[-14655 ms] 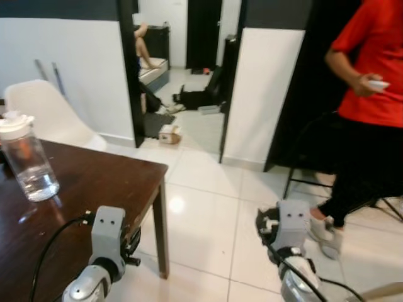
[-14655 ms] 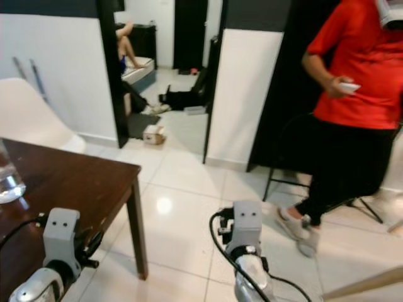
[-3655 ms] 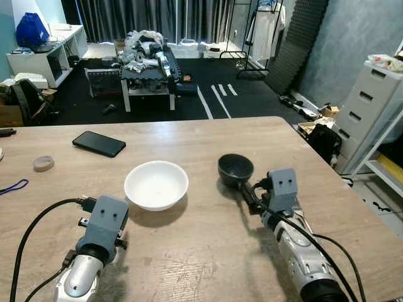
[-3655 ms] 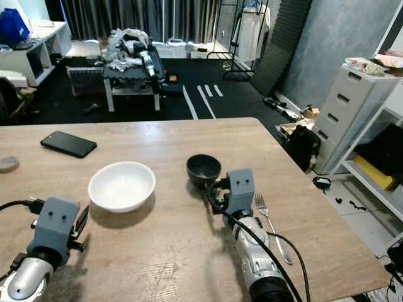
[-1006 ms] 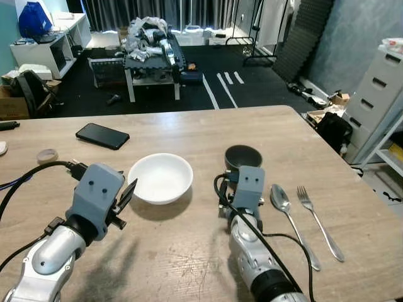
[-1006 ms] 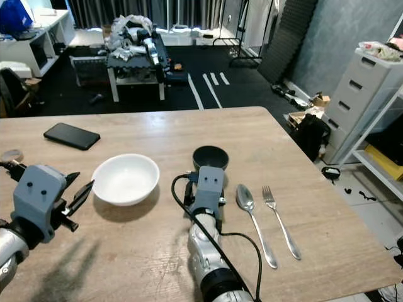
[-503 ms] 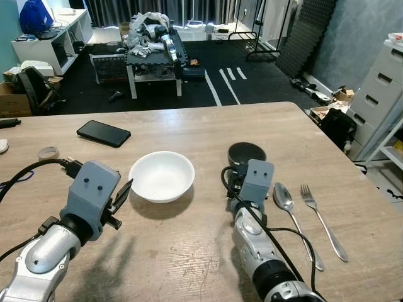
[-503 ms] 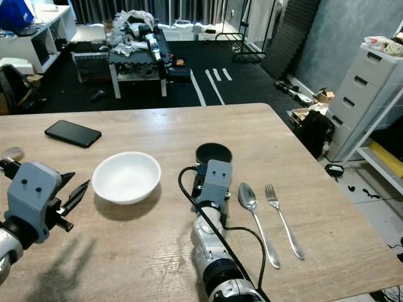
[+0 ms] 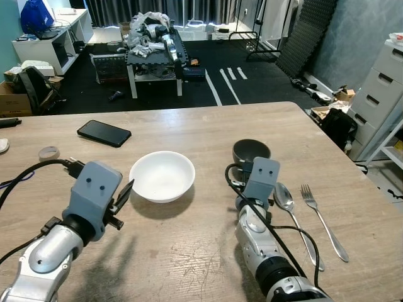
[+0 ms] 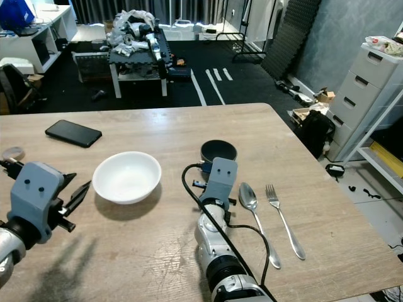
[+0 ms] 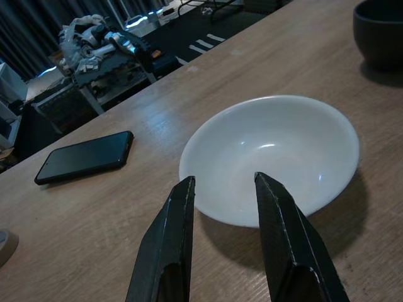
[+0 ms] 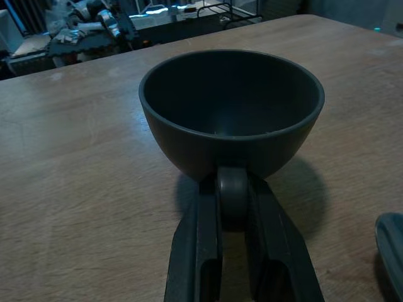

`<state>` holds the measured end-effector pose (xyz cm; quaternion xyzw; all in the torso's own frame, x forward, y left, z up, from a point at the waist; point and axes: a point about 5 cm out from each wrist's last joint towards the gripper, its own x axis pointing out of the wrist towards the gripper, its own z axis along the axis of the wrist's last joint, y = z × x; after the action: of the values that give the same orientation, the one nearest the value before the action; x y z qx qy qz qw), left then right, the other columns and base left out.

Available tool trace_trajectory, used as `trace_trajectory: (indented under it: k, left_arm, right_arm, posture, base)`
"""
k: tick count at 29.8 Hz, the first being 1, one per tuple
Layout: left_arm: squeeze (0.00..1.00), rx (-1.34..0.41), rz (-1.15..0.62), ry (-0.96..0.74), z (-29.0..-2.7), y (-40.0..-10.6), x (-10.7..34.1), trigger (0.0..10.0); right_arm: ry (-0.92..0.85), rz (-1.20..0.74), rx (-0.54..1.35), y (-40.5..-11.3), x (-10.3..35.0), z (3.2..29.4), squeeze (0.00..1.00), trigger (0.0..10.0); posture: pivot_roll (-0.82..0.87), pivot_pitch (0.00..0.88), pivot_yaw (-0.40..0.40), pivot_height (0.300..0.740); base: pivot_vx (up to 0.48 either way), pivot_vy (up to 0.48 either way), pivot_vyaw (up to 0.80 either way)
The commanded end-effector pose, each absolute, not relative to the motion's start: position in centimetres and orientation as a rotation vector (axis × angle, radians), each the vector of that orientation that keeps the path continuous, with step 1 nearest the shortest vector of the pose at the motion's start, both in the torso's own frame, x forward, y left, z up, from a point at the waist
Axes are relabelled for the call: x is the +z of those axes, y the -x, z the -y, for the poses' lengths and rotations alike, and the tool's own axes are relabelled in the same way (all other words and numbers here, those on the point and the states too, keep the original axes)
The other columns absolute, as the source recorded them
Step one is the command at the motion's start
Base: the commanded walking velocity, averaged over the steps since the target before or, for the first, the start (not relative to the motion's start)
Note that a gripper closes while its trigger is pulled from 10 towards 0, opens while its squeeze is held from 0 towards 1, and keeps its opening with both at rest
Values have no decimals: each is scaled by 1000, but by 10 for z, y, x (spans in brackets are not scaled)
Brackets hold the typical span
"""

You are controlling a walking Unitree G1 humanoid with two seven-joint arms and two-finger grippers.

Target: Setting the table

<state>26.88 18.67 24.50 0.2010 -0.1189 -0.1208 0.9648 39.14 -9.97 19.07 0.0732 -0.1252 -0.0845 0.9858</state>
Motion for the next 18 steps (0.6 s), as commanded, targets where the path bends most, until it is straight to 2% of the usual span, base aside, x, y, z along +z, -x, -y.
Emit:
trace_trajectory:
  k: [1, 13, 14, 18]
  left_arm:
    - [0, -246, 235, -407, -185, -270, 241, 10000]
    - [0, -248, 190, -369, -176, -278, 222, 10000]
    - [0, -238, 164, -352, -175, -280, 215, 10000]
    - [0, -226, 121, -298, -171, -281, 205, 10000]
  right_arm:
    - [-157, 268, -170, -389, 189, 103, 0, 0]
    - [-228, 336, -147, -385, 197, 122, 0, 0]
    - [-252, 357, -117, -383, 202, 125, 0, 10000]
    - [-276, 397, -78, -376, 209, 135, 0, 10000]
  posture:
    - [298, 162, 88, 740]
    - [234, 138, 71, 740]
    - [225, 137, 69, 740]
    - [205, 141, 61, 740]
  base:
    - [0, 0, 0]
    - [0, 0, 0]
    - [0, 0, 0]
    - [0, 0, 0]
